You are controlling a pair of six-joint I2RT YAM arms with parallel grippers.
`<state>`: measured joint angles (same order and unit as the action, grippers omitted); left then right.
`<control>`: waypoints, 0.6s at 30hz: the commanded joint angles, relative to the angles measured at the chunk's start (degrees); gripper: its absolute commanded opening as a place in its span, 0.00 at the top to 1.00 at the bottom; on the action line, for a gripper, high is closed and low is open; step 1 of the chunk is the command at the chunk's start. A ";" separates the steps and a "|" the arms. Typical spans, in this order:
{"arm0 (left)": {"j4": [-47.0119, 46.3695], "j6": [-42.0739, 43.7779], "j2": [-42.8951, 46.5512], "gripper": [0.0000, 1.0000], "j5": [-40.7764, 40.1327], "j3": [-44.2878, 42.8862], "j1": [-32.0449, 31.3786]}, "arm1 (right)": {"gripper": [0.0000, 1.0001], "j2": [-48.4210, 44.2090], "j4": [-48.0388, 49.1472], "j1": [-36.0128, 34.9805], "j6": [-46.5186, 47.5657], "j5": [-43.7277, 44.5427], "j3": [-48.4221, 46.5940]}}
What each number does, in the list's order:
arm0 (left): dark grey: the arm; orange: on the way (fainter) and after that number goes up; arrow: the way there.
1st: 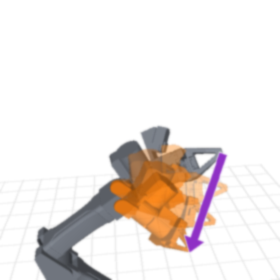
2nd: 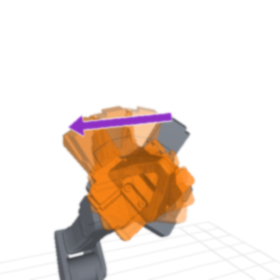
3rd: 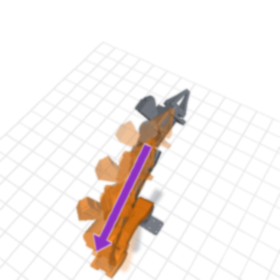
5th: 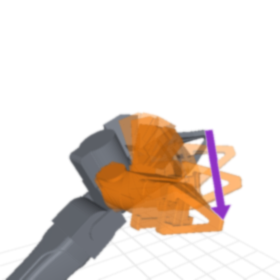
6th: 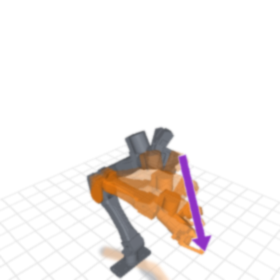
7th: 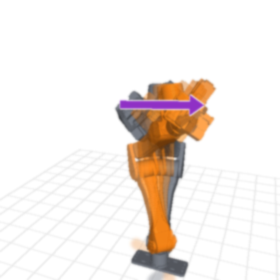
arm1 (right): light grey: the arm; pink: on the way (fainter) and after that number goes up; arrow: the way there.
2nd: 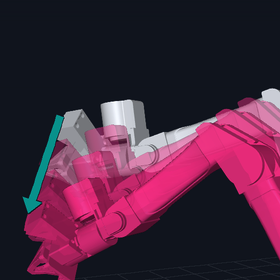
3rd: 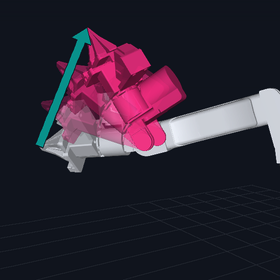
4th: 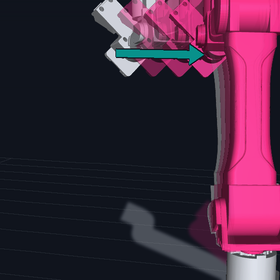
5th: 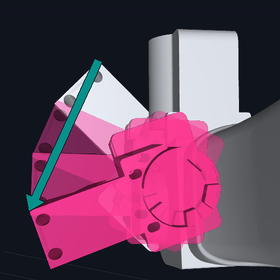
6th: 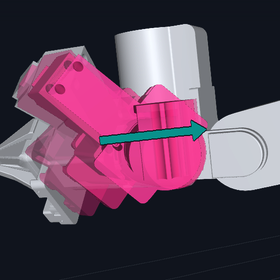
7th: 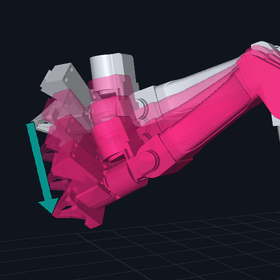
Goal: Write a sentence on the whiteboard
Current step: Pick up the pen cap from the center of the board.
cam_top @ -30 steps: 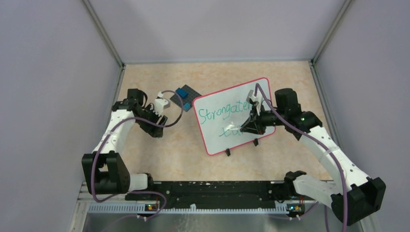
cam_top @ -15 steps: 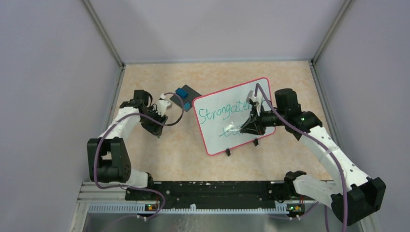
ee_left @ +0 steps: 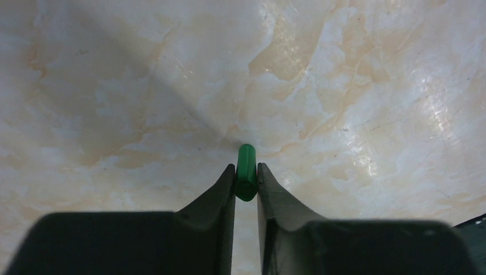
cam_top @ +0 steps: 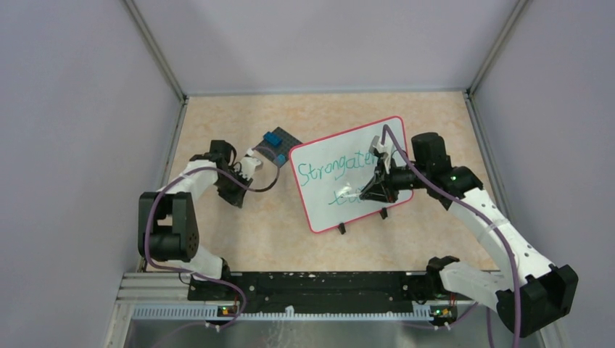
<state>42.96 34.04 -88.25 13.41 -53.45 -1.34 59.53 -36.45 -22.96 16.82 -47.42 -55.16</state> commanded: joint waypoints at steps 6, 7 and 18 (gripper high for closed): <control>0.24 -1.56 1.07 1.00 0.36 -2.47 -0.03 | 1.00 1.80 -1.28 0.64 0.63 -0.52 -6.58; 1.19 -1.94 2.06 1.00 1.63 -3.51 -0.04 | 1.00 1.86 -1.44 0.64 0.48 -0.54 -7.44; 3.44 -18.82 18.11 1.00 27.05 -25.09 0.37 | 1.00 2.00 3.71 0.64 -9.97 -4.77 -15.65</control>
<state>48.69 24.88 -77.01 27.49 -70.43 -1.23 61.69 -37.30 -22.96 12.16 -49.10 -66.30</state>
